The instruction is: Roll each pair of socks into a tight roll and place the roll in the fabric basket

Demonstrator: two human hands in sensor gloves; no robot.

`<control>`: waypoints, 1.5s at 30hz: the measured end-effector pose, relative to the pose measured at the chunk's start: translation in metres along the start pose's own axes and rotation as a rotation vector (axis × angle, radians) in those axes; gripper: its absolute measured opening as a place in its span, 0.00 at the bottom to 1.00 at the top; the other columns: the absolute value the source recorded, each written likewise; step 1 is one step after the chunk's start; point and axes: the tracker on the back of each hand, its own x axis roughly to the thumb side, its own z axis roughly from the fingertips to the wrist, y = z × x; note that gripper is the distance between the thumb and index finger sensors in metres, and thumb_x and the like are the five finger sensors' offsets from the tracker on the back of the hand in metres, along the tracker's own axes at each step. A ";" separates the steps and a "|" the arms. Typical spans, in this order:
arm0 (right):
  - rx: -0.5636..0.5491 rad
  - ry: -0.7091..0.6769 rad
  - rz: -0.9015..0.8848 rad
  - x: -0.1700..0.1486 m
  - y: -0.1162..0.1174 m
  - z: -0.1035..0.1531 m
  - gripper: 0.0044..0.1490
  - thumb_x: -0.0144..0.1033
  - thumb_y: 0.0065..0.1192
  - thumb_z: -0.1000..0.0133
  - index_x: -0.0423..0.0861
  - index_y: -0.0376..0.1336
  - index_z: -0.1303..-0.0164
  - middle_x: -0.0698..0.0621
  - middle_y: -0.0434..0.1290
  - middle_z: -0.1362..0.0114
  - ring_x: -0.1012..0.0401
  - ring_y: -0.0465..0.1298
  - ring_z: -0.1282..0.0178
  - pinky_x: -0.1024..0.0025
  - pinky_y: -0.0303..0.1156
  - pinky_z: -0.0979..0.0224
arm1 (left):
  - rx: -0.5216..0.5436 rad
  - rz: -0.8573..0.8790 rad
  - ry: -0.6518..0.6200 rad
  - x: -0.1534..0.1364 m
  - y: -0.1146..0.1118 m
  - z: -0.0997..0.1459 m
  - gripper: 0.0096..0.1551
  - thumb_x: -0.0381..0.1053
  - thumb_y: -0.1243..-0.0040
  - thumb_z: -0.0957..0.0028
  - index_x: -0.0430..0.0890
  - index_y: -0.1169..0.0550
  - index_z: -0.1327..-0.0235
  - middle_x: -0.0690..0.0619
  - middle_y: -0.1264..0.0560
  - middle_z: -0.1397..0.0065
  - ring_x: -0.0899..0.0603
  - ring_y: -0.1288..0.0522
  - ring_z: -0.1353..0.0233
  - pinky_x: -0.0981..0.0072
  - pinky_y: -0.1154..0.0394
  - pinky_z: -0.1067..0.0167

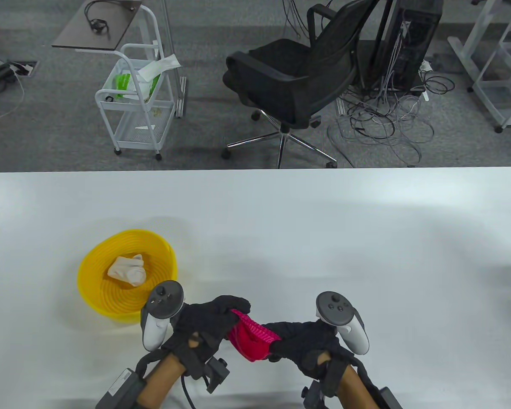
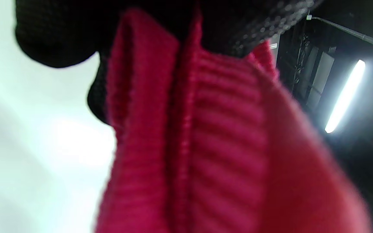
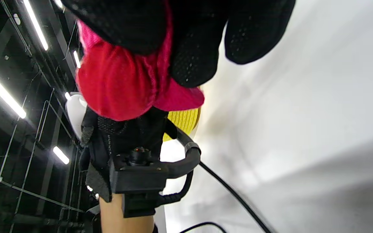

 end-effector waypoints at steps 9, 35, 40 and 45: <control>-0.085 0.086 0.109 -0.007 -0.007 -0.002 0.22 0.39 0.66 0.48 0.60 0.70 0.43 0.57 0.76 0.29 0.59 0.79 0.32 0.49 0.73 0.29 | -0.356 0.172 -0.052 0.007 -0.012 -0.002 0.20 0.49 0.33 0.58 0.49 0.14 0.52 0.52 0.08 0.57 0.43 0.18 0.45 0.48 0.30 0.41; -0.568 0.018 0.697 0.020 0.009 0.016 0.26 0.45 0.73 0.54 0.66 0.70 0.44 0.65 0.79 0.34 0.66 0.81 0.36 0.54 0.73 0.27 | -0.111 -0.125 0.216 -0.024 -0.007 0.002 0.35 0.62 0.38 0.57 0.45 0.22 0.39 0.44 0.15 0.45 0.39 0.18 0.50 0.48 0.26 0.51; -0.599 0.048 0.742 0.017 0.009 0.014 0.26 0.45 0.72 0.53 0.66 0.70 0.43 0.65 0.78 0.34 0.66 0.81 0.35 0.54 0.72 0.26 | -0.067 -0.204 0.200 -0.018 -0.009 0.003 0.25 0.53 0.38 0.56 0.46 0.18 0.47 0.46 0.14 0.49 0.40 0.17 0.52 0.49 0.25 0.53; -0.638 0.041 0.774 0.018 0.009 0.015 0.25 0.46 0.72 0.54 0.65 0.70 0.44 0.65 0.79 0.35 0.66 0.81 0.36 0.54 0.73 0.27 | -0.122 -0.163 0.198 -0.022 -0.013 0.004 0.42 0.70 0.40 0.61 0.45 0.21 0.40 0.43 0.16 0.43 0.38 0.19 0.48 0.48 0.26 0.51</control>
